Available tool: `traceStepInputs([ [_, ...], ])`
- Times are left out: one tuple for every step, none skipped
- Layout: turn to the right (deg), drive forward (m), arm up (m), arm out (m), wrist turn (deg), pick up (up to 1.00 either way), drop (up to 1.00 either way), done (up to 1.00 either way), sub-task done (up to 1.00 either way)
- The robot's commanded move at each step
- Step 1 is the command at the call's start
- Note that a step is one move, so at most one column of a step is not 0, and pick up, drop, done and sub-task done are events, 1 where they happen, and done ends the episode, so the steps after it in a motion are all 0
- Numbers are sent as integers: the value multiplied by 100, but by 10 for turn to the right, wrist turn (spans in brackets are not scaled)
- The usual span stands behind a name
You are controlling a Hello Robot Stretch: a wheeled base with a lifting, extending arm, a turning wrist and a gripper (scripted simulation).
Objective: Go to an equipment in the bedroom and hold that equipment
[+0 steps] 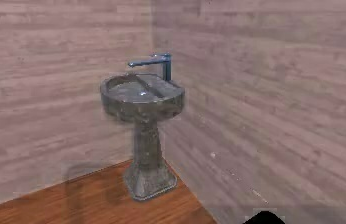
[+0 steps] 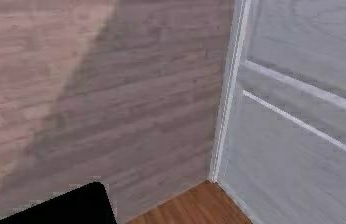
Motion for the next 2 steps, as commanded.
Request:
traceStepInputs([
  [-450, 0, 0, 0, 0, 0, 0, 0, 0],
  [-450, 0, 0, 0, 0, 0, 0, 0, 0],
])
